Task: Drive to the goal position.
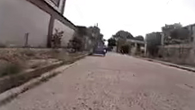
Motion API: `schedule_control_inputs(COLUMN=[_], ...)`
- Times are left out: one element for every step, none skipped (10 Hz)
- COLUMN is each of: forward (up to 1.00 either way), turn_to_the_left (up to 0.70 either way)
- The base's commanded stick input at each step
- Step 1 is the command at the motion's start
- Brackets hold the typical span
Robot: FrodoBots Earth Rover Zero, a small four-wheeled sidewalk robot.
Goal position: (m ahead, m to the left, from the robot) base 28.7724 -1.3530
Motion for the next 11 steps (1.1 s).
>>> schedule_control_inputs(forward=[0.70,0.70,0.70,0.70,0.70,0.70,0.70,0.70,0.70,0.70,0.70], turn_to_the_left=[0.00,0.00,0.00,0.00,0.00,0.00,-0.15,-0.28,-0.32,-0.32,-0.32])
